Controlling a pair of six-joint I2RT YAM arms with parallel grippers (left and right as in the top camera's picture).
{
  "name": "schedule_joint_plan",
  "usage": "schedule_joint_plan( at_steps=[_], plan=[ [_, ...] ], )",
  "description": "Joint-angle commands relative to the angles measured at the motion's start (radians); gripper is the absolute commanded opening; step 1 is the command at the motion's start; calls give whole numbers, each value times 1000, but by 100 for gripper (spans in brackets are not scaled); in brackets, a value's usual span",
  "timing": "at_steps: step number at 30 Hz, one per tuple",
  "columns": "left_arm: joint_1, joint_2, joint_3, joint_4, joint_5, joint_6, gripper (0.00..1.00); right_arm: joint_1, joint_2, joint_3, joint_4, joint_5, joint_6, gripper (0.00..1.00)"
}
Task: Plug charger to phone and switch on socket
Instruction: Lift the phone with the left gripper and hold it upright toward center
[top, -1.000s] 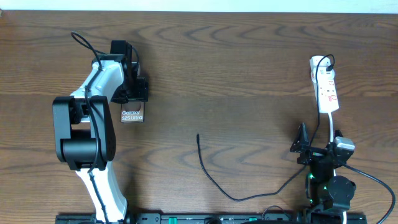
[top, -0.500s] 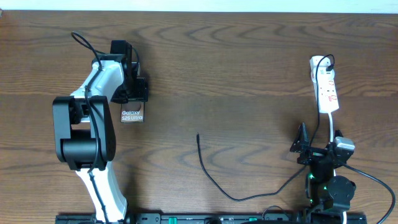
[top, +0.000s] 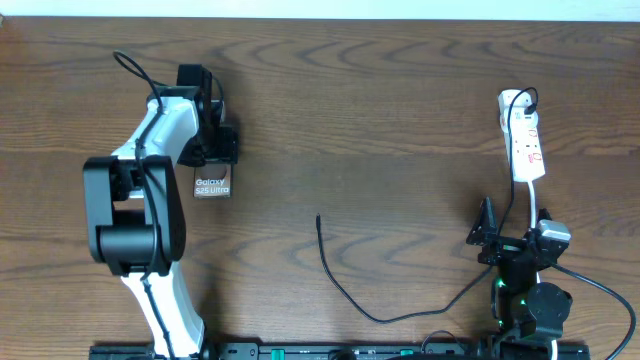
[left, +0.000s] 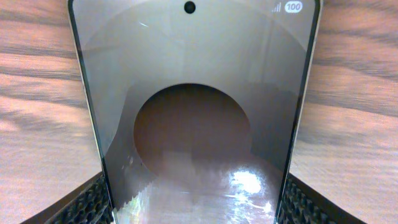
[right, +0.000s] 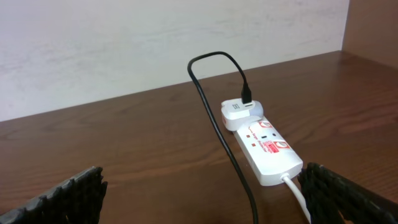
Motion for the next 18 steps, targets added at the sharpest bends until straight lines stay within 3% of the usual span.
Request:
schedule_joint_plan(
  at_steps=[1, 11, 18],
  plan=[
    [5, -131, 16, 1, -9, -5, 7, 8, -6, -1, -4, 11, -11, 99],
    [5, -326, 16, 0, 26, -5, 7, 8, -6, -1, -4, 11, -11, 99],
    [5, -367, 16, -22, 47, -42, 8, 8, -6, -1, -4, 11, -11, 99]
  ],
)
